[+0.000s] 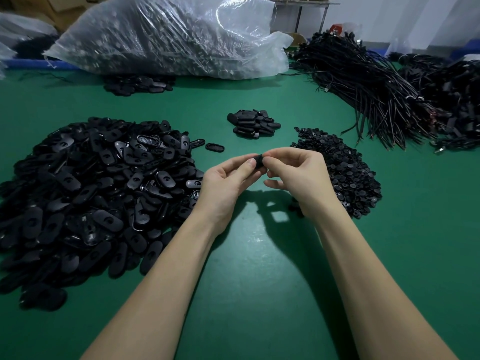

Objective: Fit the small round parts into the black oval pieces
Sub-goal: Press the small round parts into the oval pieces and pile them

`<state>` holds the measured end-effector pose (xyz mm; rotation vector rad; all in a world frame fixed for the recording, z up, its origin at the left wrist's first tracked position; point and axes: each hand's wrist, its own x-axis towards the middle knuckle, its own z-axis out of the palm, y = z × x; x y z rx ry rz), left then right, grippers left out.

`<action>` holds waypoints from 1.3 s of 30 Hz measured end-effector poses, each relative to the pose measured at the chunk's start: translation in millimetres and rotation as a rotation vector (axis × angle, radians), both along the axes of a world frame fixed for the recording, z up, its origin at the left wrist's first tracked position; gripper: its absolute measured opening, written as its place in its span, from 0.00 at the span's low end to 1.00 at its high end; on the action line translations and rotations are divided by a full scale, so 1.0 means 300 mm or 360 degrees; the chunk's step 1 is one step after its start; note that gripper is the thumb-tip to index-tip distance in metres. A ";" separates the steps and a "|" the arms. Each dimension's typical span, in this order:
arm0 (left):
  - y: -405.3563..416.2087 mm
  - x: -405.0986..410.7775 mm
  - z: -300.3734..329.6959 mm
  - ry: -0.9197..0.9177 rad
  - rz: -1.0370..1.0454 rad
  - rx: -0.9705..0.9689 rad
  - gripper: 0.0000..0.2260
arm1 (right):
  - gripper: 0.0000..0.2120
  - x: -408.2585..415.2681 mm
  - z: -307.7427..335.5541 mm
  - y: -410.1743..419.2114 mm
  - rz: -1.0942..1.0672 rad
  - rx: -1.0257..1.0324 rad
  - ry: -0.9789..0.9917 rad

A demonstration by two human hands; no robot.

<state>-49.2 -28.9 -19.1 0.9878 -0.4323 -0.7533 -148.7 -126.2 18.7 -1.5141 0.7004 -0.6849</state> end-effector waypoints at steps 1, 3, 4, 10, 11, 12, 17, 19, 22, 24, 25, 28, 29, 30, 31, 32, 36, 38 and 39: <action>0.000 0.001 -0.001 -0.0001 0.0002 0.0002 0.06 | 0.05 -0.001 0.000 0.000 0.0003 -0.0008 0.0007; 0.000 0.001 -0.003 -0.0014 0.0010 0.0014 0.06 | 0.05 -0.001 0.001 -0.003 0.0005 -0.0035 0.0038; 0.001 0.000 -0.004 -0.0028 0.0014 0.0022 0.06 | 0.05 -0.002 0.001 -0.005 0.0000 -0.0056 0.0062; 0.004 -0.003 -0.005 -0.0147 -0.0010 0.0059 0.07 | 0.08 -0.019 0.004 -0.029 -0.0050 -0.0096 0.0203; 0.005 -0.003 -0.004 -0.0170 -0.0019 0.0076 0.07 | 0.09 -0.023 0.004 -0.036 -0.0036 -0.0071 0.0235; 0.005 -0.003 -0.004 -0.0187 -0.0028 0.0091 0.07 | 0.09 -0.028 0.004 -0.044 -0.0023 -0.0037 0.0262; 0.012 0.001 -0.002 -0.0192 -0.0128 0.0084 0.07 | 0.08 -0.051 0.001 -0.071 0.0222 0.0276 0.0217; 0.016 0.004 -0.002 -0.0193 -0.0168 0.0073 0.06 | 0.09 -0.058 0.001 -0.075 0.0311 0.0337 0.0184; 0.016 0.008 -0.007 -0.0204 -0.0176 0.0086 0.05 | 0.08 -0.069 0.009 -0.080 0.0367 0.0267 0.0170; 0.012 0.011 -0.011 -0.0198 -0.0159 0.0103 0.05 | 0.06 -0.077 0.018 -0.082 0.0379 0.0208 0.0176; 0.012 0.013 -0.013 -0.0202 -0.0155 0.0110 0.05 | 0.05 -0.078 0.022 -0.081 0.0366 0.0168 0.0190; 0.011 0.014 -0.018 -0.0227 -0.0145 0.0117 0.06 | 0.03 -0.074 0.029 -0.073 0.0282 -0.0035 0.0279; 0.011 0.014 -0.019 -0.0237 -0.0141 0.0116 0.06 | 0.03 -0.072 0.031 -0.070 0.0256 -0.0094 0.0305; 0.011 0.014 -0.020 -0.0246 -0.0137 0.0118 0.06 | 0.02 -0.069 0.032 -0.067 0.0237 -0.0135 0.0325; 0.011 0.014 -0.020 -0.0253 -0.0133 0.0120 0.06 | 0.02 -0.066 0.033 -0.065 0.0224 -0.0163 0.0337; 0.011 0.014 -0.021 -0.0260 -0.0129 0.0122 0.06 | 0.02 -0.064 0.033 -0.062 0.0216 -0.0182 0.0345; 0.008 0.014 -0.023 -0.0281 -0.0129 0.0123 0.06 | 0.02 -0.061 0.030 -0.057 0.0199 -0.0247 0.0355; 0.009 0.015 -0.024 -0.0278 -0.0123 0.0119 0.06 | 0.02 -0.061 0.030 -0.057 0.0205 -0.0268 0.0356; 0.009 0.015 -0.024 -0.0280 -0.0123 0.0118 0.06 | 0.02 -0.062 0.030 -0.059 0.0206 -0.0278 0.0359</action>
